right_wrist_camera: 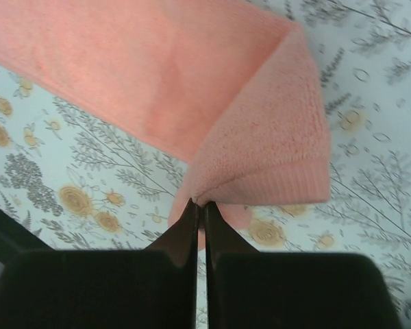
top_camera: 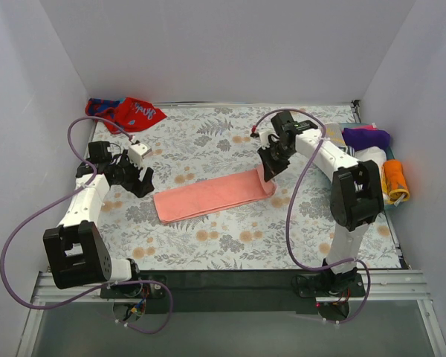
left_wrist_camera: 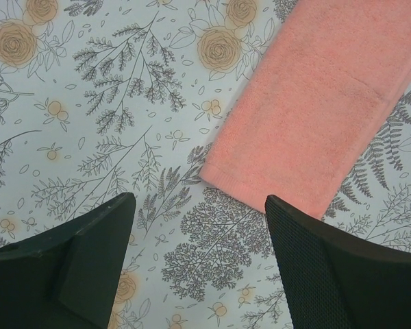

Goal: Roll the towels
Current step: Fold the towel

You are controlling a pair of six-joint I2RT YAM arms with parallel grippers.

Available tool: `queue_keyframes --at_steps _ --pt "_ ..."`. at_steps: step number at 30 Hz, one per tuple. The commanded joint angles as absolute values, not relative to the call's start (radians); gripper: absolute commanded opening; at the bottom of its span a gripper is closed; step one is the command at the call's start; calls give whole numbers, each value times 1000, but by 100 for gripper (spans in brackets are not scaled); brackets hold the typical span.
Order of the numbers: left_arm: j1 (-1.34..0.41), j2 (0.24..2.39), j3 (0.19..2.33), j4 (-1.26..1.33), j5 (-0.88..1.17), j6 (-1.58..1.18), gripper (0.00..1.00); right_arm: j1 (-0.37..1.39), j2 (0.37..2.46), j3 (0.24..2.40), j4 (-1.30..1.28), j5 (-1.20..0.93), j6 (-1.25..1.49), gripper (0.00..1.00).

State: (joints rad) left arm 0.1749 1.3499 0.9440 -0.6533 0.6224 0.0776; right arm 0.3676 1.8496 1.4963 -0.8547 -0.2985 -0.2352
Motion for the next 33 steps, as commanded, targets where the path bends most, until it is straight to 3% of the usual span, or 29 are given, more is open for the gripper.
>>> queue_keyframes --at_steps 1,29,30,31,33 --pt "178 1341 969 -660 661 81 72 420 1890 1578 -879 -400 -207 1" --pt "176 1348 953 -681 666 112 73 580 2137 1753 -876 -497 -135 1" --pt "176 1348 951 -690 673 120 75 581 2141 1758 -876 -499 -135 1" --pt "175 1347 953 -702 708 136 93 583 2148 1762 -876 -503 -137 1" --pt "170 1342 948 -738 729 170 95 583 2152 1764 -876 -508 -138 7"
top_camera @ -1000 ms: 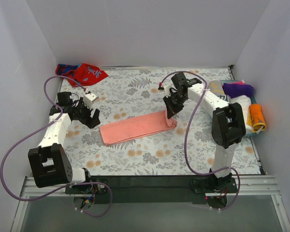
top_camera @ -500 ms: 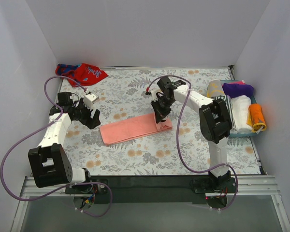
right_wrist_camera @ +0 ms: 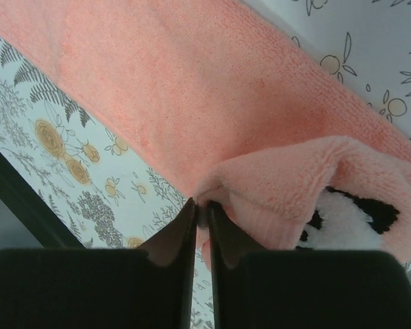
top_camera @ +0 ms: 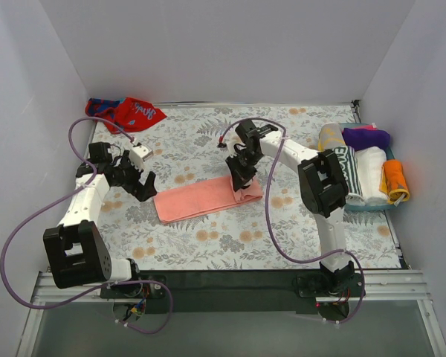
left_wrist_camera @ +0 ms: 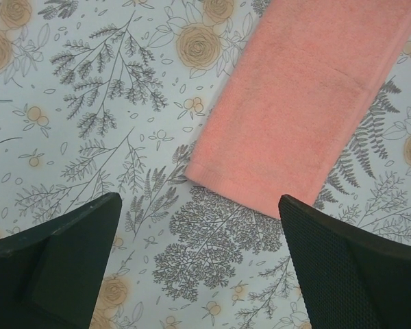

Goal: Roll the towels
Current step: Fold the towel

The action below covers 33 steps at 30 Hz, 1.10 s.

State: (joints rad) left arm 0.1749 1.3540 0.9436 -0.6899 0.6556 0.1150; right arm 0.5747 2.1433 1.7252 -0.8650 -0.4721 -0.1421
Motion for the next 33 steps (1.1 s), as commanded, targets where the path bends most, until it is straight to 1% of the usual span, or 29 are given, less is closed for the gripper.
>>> queue_keyframes --at_steps 1,3,4,6,8,9,11,12,15,16,17,18,19,20,23,28,32,33 --pt "167 1332 945 -748 733 184 95 583 2152 1764 -876 -524 -138 18" --pt "152 1316 931 -764 735 207 95 584 2151 1766 -879 -538 -143 28" --pt "143 1302 927 -768 735 212 94 584 2137 1766 -880 -548 -146 34" --pt "126 1296 920 -787 726 218 92 583 2114 1764 -888 -560 -152 40" --pt "91 1298 916 -810 716 221 85 574 2069 1766 -902 -577 -166 46" --pt "62 1298 910 -816 712 219 82 569 2053 1769 -908 -581 -172 46" --pt "22 1304 897 -821 687 210 71 546 2011 1766 -913 -581 -189 44" --pt "-36 1304 882 -816 674 193 62 535 1991 1763 -911 -562 -198 41" --pt "-110 1324 864 -772 618 152 48 497 1994 1769 -911 -505 -216 33" --pt "-120 1336 862 -759 612 140 44 489 2009 1772 -910 -471 -221 28" --pt "-129 1351 865 -753 608 121 38 477 2017 1773 -907 -456 -236 26" --pt "-146 1394 867 -752 594 112 35 474 2028 1778 -905 -434 -244 23" --pt "-153 1416 871 -752 589 104 32 472 2052 1779 -902 -402 -250 19" --pt "-167 1440 877 -752 584 92 29 474 2066 1782 -891 -394 -259 18" --pt "-187 1506 879 -735 552 71 26 472 2112 1786 -862 -367 -261 15" --pt "-195 1597 887 -700 482 58 23 474 2151 1727 -836 -370 -265 15" --pt "-195 1679 919 -676 428 93 22 476 2122 1585 -809 -397 -265 15" --pt "-195 1702 960 -687 390 121 20 477 2112 1556 -804 -400 -262 15"
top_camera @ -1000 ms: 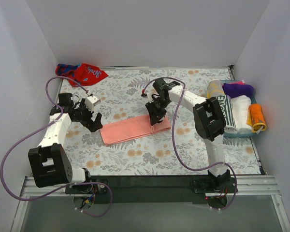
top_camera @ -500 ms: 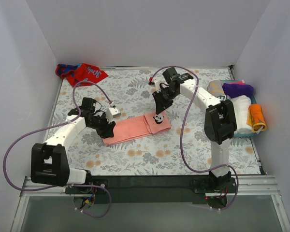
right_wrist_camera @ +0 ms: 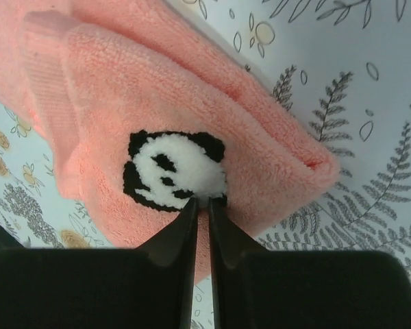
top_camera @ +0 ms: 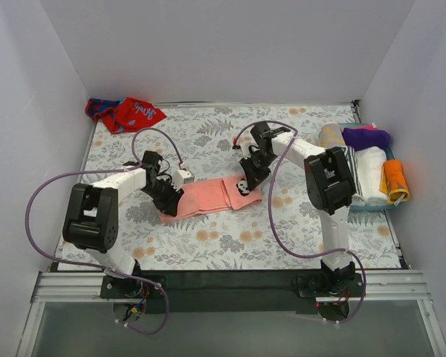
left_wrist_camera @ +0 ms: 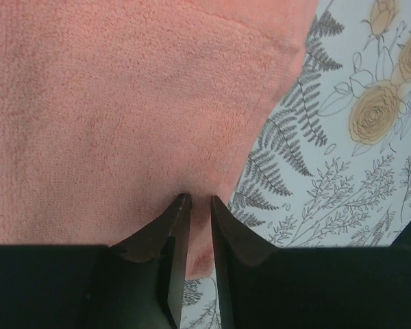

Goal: Roll the towels
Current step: Fold the towel

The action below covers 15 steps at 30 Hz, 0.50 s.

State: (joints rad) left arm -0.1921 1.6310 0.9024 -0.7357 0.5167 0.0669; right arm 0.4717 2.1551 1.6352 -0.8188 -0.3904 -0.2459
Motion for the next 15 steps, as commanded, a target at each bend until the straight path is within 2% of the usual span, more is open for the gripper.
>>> queue_keyframes --at_steps 1,2,4,8,9,10,12,15 --pt "-190 1727 983 -698 376 141 18 479 2088 1531 -804 -411 -258 16" --pt "-183 1747 1003 -709 365 178 16 489 2073 1510 -804 -446 -250 18" --pt "-160 1793 1081 -707 379 196 18 512 2015 1433 -802 -501 -241 20" --pt "-158 1864 1262 -730 451 213 30 627 1904 1376 -802 -734 -235 33" --pt "-158 1871 1293 -733 460 203 38 637 1887 1381 -804 -764 -226 35" --pt "-158 1876 1328 -736 471 198 42 640 1861 1402 -804 -790 -221 36" --pt "-156 1858 1379 -752 482 192 51 623 1841 1431 -808 -814 -210 37" --pt "-156 1770 1341 -736 497 163 56 563 1818 1460 -810 -772 -209 40"
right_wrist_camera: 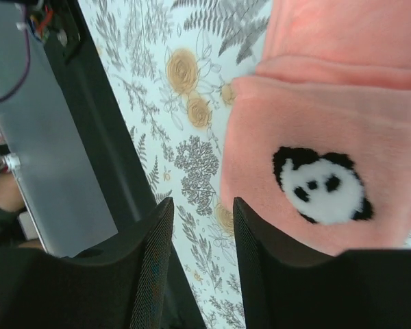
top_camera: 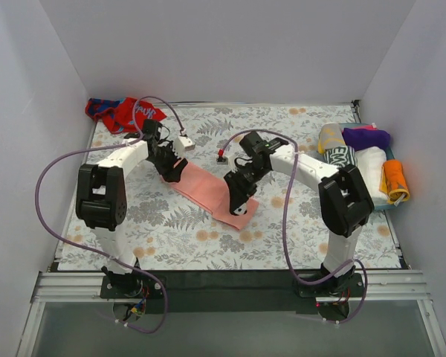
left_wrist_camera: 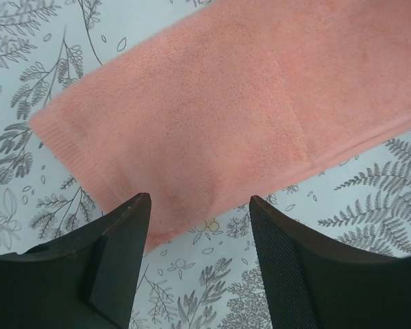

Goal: Roll the towels
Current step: Fold the towel

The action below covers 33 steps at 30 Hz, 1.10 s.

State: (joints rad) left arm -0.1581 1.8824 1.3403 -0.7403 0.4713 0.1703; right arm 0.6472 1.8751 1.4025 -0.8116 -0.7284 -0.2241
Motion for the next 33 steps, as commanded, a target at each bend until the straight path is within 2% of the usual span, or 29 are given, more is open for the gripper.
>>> queue_keyframes --at_steps 1,7,12,15,18,21,22,25,30,33 --pt "-155 1749 1326 -732 506 152 56 548 1818 1463 -810 -753 -216 40" --pt "-156 1640 1155 -699 526 37 55 518 1868 1447 -799 -581 -252 43" --pt "-156 1644 1071 -655 519 -29 40 518 1925 1436 -790 -517 -285 44" --pt "-156 1669 1054 -629 514 -57 36 518 1951 1416 -775 -517 -291 42" --pt "-156 1723 1066 -609 488 -67 33 519 1977 1388 -759 -529 -287 36" --pt "-158 1784 1103 -586 486 -78 31 518 1996 1344 -749 -569 -281 25" --pt "-156 1799 1115 -581 492 -81 30 522 1999 1319 -746 -586 -273 18" --pt "-156 1867 1184 -568 511 -86 29 531 1991 1278 -715 -673 -236 14" --pt "-158 2000 1334 -566 529 -63 29 626 1956 1195 -667 -850 -173 21" --pt "-158 2087 1463 -606 564 -46 32 666 1933 1203 -661 -948 -164 37"
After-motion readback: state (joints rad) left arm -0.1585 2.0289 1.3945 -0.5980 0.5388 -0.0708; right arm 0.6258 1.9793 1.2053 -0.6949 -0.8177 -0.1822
